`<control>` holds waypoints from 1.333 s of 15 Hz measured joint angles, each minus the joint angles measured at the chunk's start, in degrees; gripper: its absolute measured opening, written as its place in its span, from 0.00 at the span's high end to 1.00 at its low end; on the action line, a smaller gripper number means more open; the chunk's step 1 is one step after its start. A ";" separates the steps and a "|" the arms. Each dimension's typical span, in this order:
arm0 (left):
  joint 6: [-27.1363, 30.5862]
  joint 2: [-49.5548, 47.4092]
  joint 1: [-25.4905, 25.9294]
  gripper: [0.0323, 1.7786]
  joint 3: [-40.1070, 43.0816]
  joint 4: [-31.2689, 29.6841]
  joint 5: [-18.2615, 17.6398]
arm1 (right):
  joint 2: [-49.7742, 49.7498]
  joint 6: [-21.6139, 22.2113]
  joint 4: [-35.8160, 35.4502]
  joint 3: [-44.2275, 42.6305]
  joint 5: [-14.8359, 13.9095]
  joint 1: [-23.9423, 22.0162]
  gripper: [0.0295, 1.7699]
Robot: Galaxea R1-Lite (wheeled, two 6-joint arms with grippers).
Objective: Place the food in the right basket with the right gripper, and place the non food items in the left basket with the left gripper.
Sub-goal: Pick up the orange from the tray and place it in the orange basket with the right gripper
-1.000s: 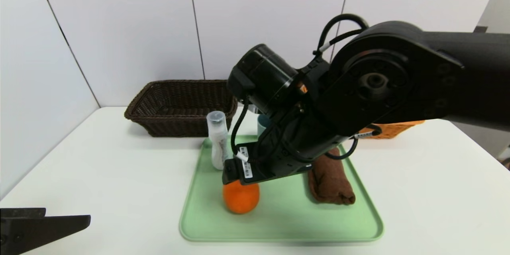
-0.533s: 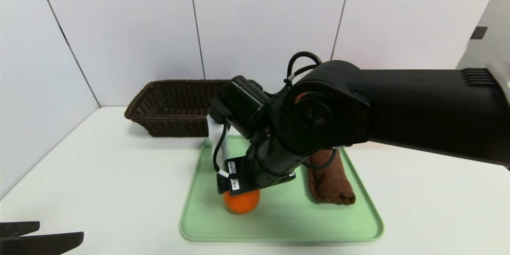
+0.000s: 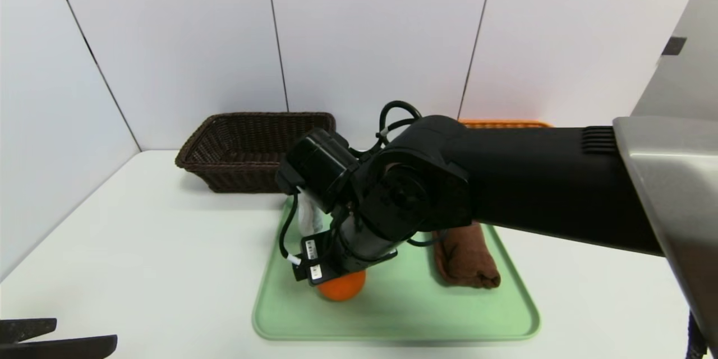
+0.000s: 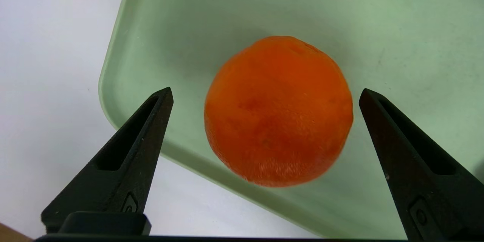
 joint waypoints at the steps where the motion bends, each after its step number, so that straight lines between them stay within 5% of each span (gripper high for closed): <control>1: 0.00 -0.06 0.00 0.05 0.11 -0.02 -0.22 | 0.50 -0.39 -0.12 0.00 -1.07 0.00 0.04; 17: 0.11 -0.68 0.00 0.05 0.35 0.04 -0.33 | 2.56 -1.41 -0.44 0.00 -2.32 -0.41 0.04; 20: 0.16 -0.80 0.00 0.05 0.29 0.11 -0.35 | 2.40 -1.52 -0.37 0.02 -2.39 -0.41 0.31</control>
